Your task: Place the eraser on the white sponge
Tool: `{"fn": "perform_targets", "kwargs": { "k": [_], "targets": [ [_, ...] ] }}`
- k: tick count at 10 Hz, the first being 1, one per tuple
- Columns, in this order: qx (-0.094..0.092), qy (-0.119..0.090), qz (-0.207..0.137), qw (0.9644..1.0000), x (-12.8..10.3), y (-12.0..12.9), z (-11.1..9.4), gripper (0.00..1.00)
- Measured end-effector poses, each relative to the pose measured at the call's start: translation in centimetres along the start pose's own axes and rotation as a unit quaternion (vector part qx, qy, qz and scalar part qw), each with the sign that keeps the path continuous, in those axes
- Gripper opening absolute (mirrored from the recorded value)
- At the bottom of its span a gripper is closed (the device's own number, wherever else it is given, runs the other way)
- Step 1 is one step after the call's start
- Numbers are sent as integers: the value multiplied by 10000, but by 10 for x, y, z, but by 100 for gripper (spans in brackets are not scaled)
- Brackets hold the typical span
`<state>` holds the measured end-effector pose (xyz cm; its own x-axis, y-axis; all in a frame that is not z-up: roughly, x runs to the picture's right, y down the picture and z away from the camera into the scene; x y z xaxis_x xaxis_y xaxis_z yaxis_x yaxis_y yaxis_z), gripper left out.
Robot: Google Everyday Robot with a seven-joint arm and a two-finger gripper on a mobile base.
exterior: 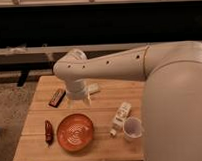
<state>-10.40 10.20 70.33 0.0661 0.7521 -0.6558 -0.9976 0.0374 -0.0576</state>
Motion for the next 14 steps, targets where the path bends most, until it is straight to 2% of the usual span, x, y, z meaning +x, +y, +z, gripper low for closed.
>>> {"fn": "perform_targets", "kwargs": {
  "k": [3, 4, 6, 8, 10, 12, 14],
  "targets": [
    [-17, 8, 21, 10000, -5, 3, 1, 65],
    [-18, 12, -16, 10000, -11, 14, 2, 65],
    [28, -32, -35, 10000, -30, 43, 7, 65],
    [62, -89, -66, 9999, -57, 88, 15, 65],
    [126, -118, -15, 9999, -81, 115, 27, 65],
    [116, -79, 160, 9998, -110, 134, 53, 65],
    [-44, -55, 310, 9995, -125, 143, 69, 65]
  ]
}}
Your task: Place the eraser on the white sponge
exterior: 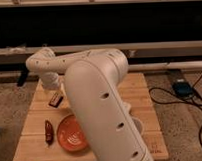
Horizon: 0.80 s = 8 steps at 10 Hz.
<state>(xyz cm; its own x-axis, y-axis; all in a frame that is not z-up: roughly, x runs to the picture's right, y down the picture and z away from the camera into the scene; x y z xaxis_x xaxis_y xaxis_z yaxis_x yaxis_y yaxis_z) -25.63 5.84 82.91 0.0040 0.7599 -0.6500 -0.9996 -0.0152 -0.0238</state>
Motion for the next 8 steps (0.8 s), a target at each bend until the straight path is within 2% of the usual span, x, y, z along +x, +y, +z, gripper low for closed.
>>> {"fn": "perform_targets", "kwargs": {
  "k": [3, 5, 8],
  "targets": [
    [-264, 68, 173, 9995, -18, 20, 15, 65],
    [-378, 92, 307, 9988, -35, 25, 40, 65],
    [-351, 77, 298, 9989, -48, 37, 66, 65]
  ]
}}
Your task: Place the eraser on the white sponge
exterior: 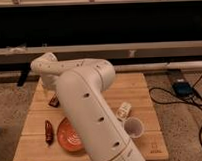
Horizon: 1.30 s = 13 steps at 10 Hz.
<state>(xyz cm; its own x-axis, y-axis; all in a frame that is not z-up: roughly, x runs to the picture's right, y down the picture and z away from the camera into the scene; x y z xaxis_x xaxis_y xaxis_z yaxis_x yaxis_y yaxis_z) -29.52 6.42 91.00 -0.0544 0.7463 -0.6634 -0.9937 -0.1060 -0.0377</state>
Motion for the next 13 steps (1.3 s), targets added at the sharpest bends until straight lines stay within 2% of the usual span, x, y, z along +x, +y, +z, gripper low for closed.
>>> {"fn": "perform_targets", "kwargs": {
  "k": [4, 9, 13],
  "targets": [
    [144, -39, -47, 9999, -14, 3, 12, 65],
    [307, -46, 33, 9995, -21, -11, 21, 65],
    [345, 61, 100, 9993, -20, -15, 29, 62]
  ]
}}
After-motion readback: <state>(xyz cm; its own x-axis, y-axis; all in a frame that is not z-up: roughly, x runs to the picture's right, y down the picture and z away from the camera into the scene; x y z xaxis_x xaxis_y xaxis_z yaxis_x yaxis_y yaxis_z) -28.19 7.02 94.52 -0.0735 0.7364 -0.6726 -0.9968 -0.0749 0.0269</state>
